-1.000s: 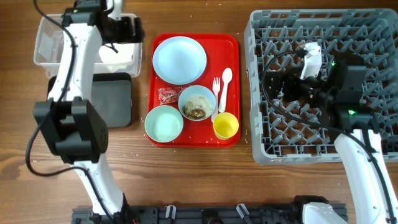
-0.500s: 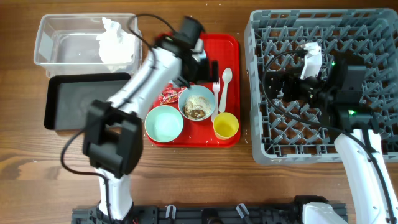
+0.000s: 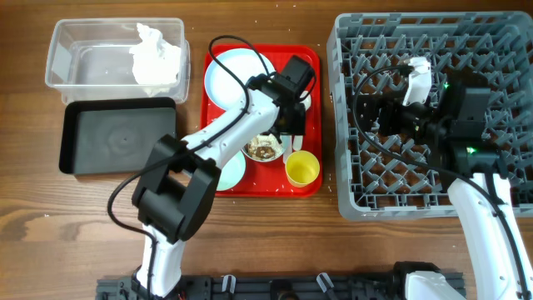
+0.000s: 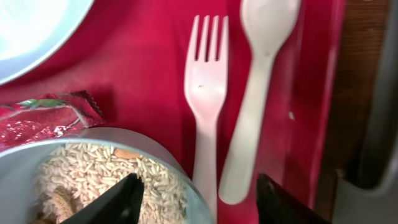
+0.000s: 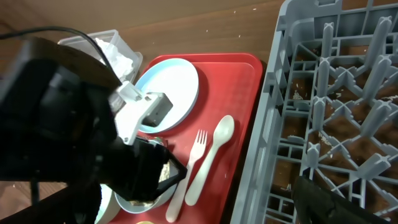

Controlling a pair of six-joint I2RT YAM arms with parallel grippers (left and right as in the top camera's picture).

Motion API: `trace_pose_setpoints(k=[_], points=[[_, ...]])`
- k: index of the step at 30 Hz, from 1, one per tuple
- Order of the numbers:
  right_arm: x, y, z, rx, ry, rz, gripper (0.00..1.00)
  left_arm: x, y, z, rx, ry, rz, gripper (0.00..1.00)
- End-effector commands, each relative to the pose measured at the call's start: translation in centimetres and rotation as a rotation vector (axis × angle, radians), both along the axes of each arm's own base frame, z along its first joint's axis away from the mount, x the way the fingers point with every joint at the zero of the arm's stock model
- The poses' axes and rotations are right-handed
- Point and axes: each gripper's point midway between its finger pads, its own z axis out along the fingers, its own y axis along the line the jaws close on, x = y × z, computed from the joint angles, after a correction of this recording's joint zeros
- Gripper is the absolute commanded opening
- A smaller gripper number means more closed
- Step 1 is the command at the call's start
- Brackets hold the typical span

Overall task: Sort waste into correct bins and load items into the dishwasher rack
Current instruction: 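Grasp the rice bowl rim with the left gripper and lift it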

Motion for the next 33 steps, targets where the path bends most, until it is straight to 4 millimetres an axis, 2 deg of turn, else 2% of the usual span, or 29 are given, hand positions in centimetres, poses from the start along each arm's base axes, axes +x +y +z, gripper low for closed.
trace_pose_setpoints(k=[1, 2, 5, 9, 11, 24, 26, 33], points=[[0.1, 0.1, 0.7, 0.015, -0.008, 0.002, 1.00, -0.2, 0.4, -1.2, 0.033, 0.009, 0.017, 0.50], [0.1, 0.1, 0.7, 0.015, -0.008, 0.002, 1.00, -0.1, 0.4, -1.2, 0.032, 0.007, 0.017, 0.47], [0.1, 0.1, 0.7, 0.015, -0.009, 0.002, 1.00, -0.1, 0.4, -1.3, 0.031, 0.006, 0.017, 0.27], [0.2, 0.1, 0.7, 0.030, 0.002, -0.010, 1.00, -0.1, 0.4, -1.4, 0.034, 0.009, 0.017, 0.08], [0.2, 0.1, 0.7, 0.030, 0.000, -0.010, 1.00, -0.1, 0.5, -1.5, 0.037, 0.007, 0.017, 0.04], [0.2, 0.1, 0.7, 0.030, 0.000, -0.010, 1.00, -0.1, 0.5, -1.5, 0.038, 0.010, 0.017, 0.04], [0.2, 0.0, 0.7, 0.029, -0.001, -0.010, 1.00, -0.1, 0.5, -1.0, 0.038, 0.011, 0.017, 0.04], [0.2, 0.0, 0.7, 0.027, -0.003, -0.008, 1.00, -0.6, 0.4, 2.8, 0.018, -0.008, -0.039, 0.04]])
